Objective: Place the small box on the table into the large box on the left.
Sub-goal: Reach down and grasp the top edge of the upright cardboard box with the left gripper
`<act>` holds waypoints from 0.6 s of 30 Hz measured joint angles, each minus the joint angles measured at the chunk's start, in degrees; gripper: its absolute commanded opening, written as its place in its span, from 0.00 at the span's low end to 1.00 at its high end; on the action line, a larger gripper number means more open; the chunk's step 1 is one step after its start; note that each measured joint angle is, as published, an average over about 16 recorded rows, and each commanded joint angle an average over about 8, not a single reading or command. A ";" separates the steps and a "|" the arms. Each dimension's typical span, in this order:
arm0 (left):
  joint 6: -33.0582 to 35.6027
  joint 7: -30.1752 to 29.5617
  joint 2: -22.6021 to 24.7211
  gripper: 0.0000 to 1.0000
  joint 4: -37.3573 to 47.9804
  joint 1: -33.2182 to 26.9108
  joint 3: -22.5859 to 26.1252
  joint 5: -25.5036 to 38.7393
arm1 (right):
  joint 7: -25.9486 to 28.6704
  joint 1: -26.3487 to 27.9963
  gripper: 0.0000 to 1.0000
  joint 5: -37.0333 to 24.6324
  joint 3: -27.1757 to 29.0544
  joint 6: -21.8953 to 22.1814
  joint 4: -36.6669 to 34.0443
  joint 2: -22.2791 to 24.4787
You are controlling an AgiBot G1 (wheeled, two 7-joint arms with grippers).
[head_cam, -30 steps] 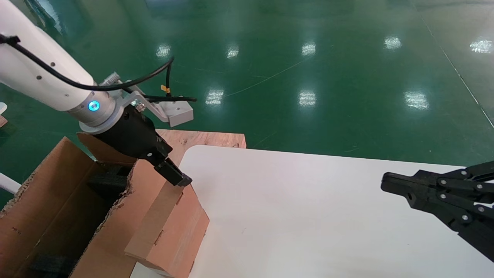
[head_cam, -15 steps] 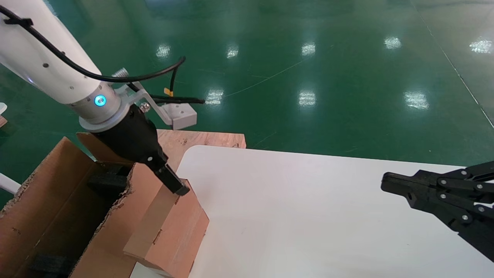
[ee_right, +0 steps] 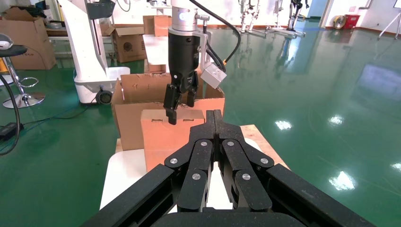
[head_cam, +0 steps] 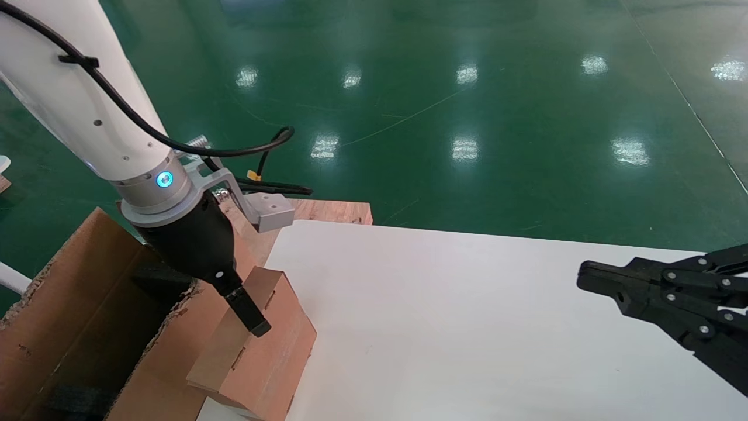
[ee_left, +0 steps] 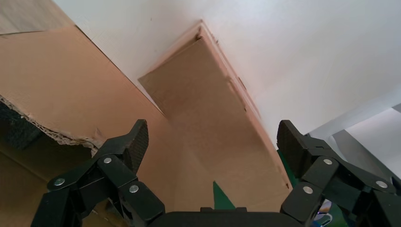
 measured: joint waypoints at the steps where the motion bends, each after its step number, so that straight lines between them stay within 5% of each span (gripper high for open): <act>1: -0.18 -0.16 0.07 1.00 0.14 0.10 0.40 -0.11 | 0.00 0.00 0.00 0.00 0.00 0.00 0.00 0.00; 18: -2.07 -2.21 0.87 1.00 2.60 2.87 2.99 -0.16 | -0.01 0.00 0.00 0.01 -0.02 0.01 0.00 0.01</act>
